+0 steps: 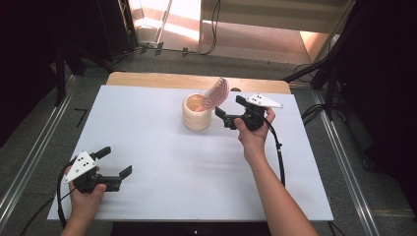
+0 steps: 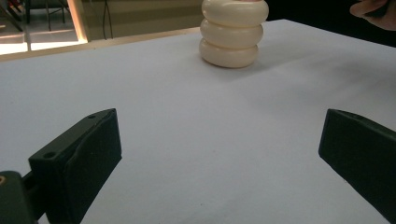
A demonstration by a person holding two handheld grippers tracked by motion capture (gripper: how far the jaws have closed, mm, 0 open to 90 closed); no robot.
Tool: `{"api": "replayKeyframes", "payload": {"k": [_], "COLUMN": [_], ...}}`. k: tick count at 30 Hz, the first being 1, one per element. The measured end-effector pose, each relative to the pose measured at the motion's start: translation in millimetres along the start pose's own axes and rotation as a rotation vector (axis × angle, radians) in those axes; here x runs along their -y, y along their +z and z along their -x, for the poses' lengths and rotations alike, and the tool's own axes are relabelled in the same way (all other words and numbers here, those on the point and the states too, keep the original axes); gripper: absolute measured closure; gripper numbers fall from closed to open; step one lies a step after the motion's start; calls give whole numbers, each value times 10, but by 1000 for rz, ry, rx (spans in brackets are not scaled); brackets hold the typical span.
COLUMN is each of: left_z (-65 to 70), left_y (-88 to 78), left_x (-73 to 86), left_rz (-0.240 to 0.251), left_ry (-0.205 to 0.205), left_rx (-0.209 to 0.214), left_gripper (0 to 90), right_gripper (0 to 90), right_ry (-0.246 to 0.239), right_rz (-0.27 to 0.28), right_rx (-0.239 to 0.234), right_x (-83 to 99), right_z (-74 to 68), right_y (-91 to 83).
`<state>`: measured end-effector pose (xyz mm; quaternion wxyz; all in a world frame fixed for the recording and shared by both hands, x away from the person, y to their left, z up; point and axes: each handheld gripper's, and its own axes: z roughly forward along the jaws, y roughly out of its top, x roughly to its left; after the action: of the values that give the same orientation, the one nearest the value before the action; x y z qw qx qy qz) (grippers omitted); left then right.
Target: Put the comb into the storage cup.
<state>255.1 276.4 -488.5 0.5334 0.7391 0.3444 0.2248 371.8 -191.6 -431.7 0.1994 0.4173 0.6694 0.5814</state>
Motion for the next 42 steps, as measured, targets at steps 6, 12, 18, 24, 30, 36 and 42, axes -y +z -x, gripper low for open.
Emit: {"api": "replayKeyframes", "payload": {"k": [6, 12, 18, 24, 30, 36, 42], "left_z": [0, 1, 1, 1, 0, 6, 5], "left_y": [-2, -1, -2, -1, -1, 0, 2], "left_x": [-1, 0, 0, 0, 0, 0, 0], "left_rz": [-1, -1, -1, -1, -1, -1, -2], "left_ry": [1, 1, 1, 0, 0, 0, 4], "left_rx": [0, 0, 0, 0, -1, -2, -3], "left_gripper": [0, 0, 0, 0, 0, 0, 0], "right_gripper": [0, 0, 0, 0, 0, 0, 0], "right_ry": [-6, -19, -23, -39, -39, -33, -45], "right_rz": [4, 3, 14, 10, 11, 19, 12], "right_rx": [1, 9, 6, 10, 14, 15, 24], "right_x": [34, 72, 80, 112, 166, 245, 327], "right_z": [18, 23, 30, 37, 59, 100, 128], "right_y": [-69, -133, -226, -309, -411, -524, -647]}}
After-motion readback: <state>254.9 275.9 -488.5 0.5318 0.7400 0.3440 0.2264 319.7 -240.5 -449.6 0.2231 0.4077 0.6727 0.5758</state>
